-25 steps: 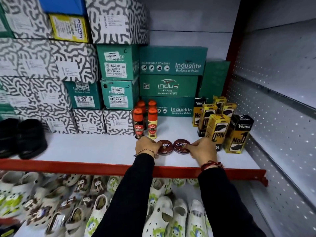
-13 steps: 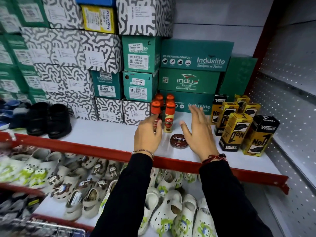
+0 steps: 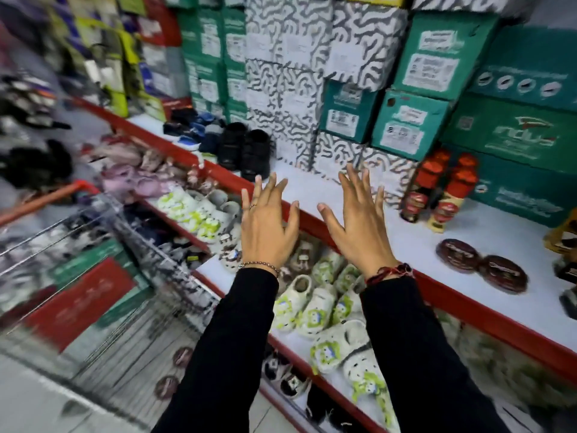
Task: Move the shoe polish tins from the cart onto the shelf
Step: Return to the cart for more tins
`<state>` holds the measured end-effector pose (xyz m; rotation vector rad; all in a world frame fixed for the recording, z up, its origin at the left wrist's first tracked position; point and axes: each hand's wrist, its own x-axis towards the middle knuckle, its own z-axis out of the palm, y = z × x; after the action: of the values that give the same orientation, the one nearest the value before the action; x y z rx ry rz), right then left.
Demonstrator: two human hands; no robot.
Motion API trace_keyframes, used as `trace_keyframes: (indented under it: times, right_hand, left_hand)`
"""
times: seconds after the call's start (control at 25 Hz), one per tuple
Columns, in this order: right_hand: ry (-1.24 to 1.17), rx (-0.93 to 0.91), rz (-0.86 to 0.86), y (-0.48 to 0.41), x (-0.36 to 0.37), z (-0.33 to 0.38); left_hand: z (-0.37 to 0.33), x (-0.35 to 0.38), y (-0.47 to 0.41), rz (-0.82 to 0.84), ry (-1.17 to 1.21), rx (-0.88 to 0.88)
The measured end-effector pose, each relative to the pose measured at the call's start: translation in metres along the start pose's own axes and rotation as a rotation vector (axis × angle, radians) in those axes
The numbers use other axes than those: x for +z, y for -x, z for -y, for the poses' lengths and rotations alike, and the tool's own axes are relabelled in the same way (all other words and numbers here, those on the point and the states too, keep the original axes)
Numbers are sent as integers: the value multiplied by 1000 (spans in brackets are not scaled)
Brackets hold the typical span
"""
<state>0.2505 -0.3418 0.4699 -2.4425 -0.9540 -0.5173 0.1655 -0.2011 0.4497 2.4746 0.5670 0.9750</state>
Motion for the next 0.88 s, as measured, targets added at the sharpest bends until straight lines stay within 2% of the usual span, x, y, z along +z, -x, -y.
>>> trace_keyframes:
  times: [0.28, 0.4, 0.52, 0.6, 0.72, 0.88]
  right_hand:
    - [-172, -212, 295, 17, 119, 93]
    - [-306, -120, 573, 41, 191, 132]
    - [-290, -83, 804, 64, 276, 162]
    - [-277, -53, 927, 79, 318, 170]
    - [-251, 6, 1107, 108, 393, 174]
    - [-108, -32, 1202, 143, 495, 167]
  left_hand:
    - [125, -36, 68, 4, -71, -393]
    - [188, -38, 115, -15, 87, -703]
    - [259, -31, 158, -174, 270, -1057]
    - [295, -18, 180, -206, 313, -1233]
    - [357, 26, 211, -166, 354, -1526]
    - [423, 94, 248, 11, 342, -1839]
